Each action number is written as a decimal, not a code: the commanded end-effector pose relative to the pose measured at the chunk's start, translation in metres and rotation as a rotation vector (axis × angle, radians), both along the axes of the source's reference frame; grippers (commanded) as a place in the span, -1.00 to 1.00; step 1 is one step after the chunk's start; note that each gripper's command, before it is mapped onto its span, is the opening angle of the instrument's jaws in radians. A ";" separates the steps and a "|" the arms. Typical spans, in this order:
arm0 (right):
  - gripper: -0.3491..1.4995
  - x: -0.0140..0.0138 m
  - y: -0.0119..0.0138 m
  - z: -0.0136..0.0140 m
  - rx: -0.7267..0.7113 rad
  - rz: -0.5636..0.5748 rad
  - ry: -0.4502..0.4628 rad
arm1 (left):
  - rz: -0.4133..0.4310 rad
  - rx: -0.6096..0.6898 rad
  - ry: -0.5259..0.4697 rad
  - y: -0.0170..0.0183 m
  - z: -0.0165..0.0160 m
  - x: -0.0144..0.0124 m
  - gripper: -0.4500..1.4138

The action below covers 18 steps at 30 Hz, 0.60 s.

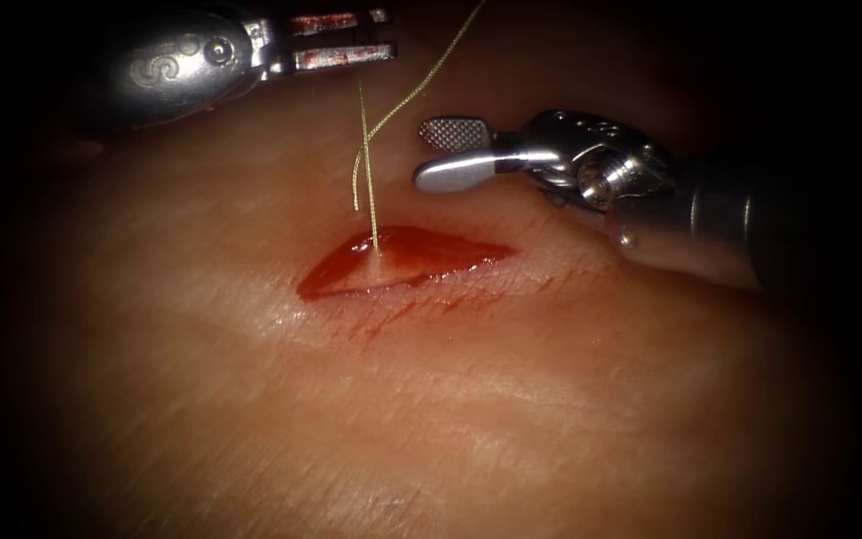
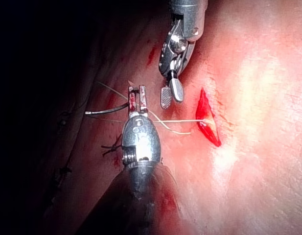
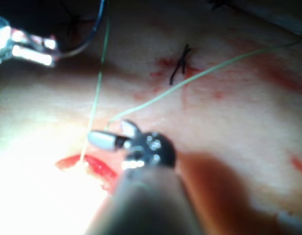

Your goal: Wound Closure

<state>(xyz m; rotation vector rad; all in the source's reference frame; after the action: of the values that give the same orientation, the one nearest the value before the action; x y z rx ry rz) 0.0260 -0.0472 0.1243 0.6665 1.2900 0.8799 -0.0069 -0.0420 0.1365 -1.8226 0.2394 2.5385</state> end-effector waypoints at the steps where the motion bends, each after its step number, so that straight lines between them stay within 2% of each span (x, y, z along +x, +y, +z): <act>1: 0.58 0.0003 0.0008 -0.0001 0.001 -0.001 0.004 | 0.008 -0.004 -0.005 0.0000 0.0007 -0.0003 -1.00; 10: 0.56 -0.0007 0.0010 -0.0011 0.028 -0.007 0.011 | 0.078 -0.023 0.036 -0.0051 0.0022 -0.0010 -1.00; 18: 0.47 -0.0016 0.0000 -0.0014 0.187 -0.003 0.031 | 0.113 -0.014 0.037 -0.0076 0.0034 -0.0026 -1.00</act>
<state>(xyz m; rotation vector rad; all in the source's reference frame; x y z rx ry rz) 0.0237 -0.0477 0.1225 0.8430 1.2362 1.0074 -0.0095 -0.0503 0.1394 -1.8457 0.1509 2.6600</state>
